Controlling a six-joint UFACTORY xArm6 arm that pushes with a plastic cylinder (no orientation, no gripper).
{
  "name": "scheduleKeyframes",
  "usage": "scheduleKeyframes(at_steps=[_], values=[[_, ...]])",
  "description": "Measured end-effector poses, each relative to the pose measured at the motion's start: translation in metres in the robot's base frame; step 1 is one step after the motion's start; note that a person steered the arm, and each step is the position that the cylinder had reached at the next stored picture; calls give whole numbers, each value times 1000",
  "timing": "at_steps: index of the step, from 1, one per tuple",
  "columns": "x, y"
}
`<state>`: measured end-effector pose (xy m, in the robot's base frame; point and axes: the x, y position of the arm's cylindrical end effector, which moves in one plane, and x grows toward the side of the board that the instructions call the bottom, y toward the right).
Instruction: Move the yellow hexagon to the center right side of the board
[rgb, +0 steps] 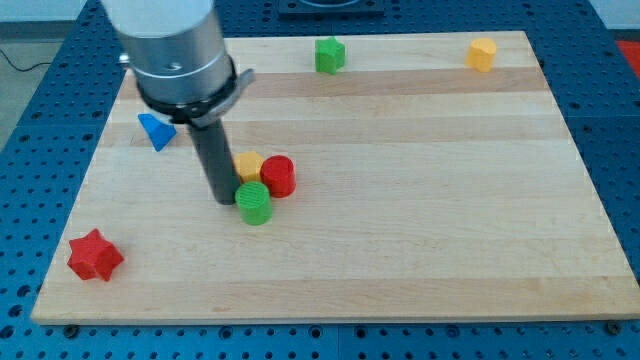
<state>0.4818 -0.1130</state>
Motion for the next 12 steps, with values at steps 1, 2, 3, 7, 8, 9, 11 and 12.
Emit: scheduleKeyframes(at_steps=[1, 2, 3, 7, 8, 9, 11, 12], values=[[-38, 22], [-54, 40], [-47, 11], [-87, 215], [-88, 200], [-80, 174], [-75, 265], [-67, 295]])
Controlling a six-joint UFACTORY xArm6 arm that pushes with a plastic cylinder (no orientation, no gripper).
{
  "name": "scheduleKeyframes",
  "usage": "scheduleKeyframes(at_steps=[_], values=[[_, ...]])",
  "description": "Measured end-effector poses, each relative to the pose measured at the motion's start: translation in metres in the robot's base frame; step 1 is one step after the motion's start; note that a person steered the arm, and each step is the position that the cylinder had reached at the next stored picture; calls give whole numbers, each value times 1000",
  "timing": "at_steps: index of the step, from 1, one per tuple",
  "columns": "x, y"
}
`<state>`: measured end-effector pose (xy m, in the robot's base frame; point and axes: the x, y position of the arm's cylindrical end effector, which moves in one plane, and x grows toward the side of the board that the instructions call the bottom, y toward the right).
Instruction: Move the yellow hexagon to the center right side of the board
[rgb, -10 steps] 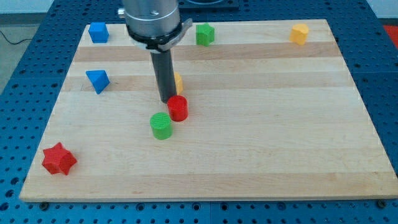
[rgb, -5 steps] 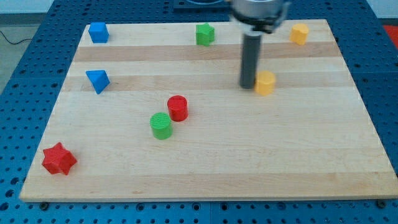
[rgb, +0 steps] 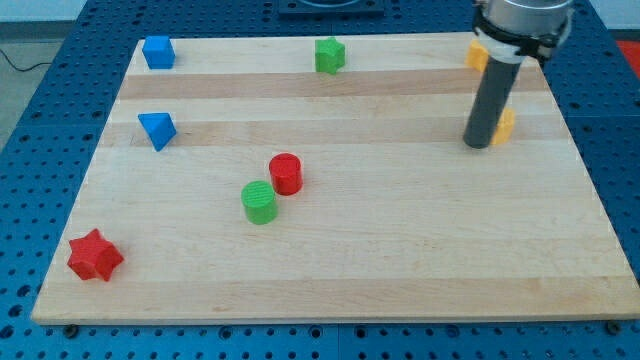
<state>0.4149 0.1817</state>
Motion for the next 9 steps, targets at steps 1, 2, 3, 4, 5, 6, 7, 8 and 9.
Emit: scheduleKeyframes(at_steps=[1, 2, 3, 4, 5, 6, 7, 8, 9], values=[[22, -35], [-9, -69], [-48, -71], [-56, -35], [-55, 8], [-45, 36], [-39, 45], [-40, -2], [-40, -52]])
